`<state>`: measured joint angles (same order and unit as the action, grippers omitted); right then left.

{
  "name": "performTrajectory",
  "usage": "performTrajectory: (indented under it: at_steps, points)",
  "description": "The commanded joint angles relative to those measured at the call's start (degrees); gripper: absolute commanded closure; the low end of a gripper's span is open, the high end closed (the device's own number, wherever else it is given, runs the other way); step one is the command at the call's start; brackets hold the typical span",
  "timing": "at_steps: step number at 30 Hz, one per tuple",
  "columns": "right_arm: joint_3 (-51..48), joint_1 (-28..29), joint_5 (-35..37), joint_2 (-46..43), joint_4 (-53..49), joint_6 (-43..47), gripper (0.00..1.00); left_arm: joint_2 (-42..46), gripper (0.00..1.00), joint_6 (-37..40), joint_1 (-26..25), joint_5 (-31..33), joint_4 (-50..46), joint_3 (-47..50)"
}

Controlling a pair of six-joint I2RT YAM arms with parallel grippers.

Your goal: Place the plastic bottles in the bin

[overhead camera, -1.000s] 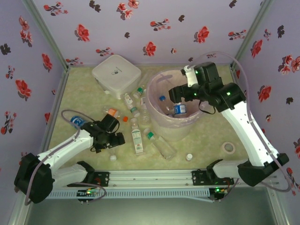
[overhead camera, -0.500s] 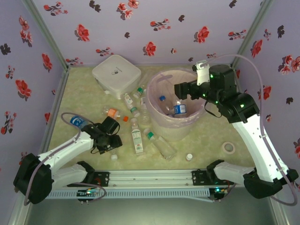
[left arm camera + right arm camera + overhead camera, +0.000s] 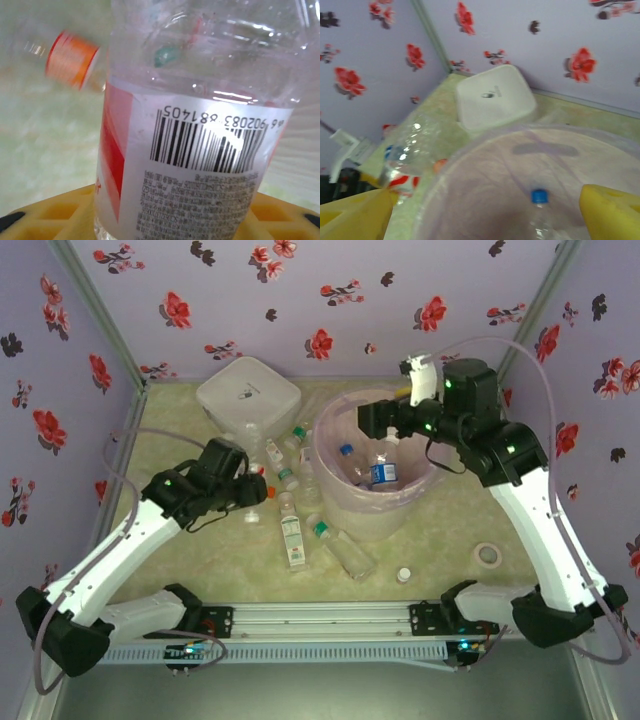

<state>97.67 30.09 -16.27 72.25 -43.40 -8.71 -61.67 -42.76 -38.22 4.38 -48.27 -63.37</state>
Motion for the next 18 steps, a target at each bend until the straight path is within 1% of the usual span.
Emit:
performTrajectory:
  at_steps: [1, 4, 8, 12, 16, 18]
  points:
    - [4.37, 2.80, -7.50, 4.07, 1.94, -2.68, 0.04, 1.37, 0.58, 8.84, -0.50, -4.17, 12.90, 0.58]
    - [7.77, 4.72, -10.14, 8.10, 3.01, -5.19, 0.03, 0.75, 0.64, 13.51, -0.48, -8.57, 20.80, -0.07]
    - [11.27, 6.07, -12.62, 13.10, 4.85, -8.20, 0.03, -0.67, 0.69, 17.73, -1.19, -12.17, 26.73, -1.71]
    - [13.86, 6.23, -12.82, 16.40, 5.50, -9.50, 0.03, -1.68, 0.69, 19.95, -1.75, -13.80, 28.40, -2.66]
    - [14.74, 6.37, -14.96, 18.72, 7.16, -11.30, 0.04, -2.49, 0.65, 21.86, -2.52, -14.55, 27.92, -3.51]
    - [15.24, 6.39, -14.70, 19.77, 6.54, -11.46, 0.04, -2.23, 0.65, 22.34, -2.99, -14.77, 28.41, -3.47]
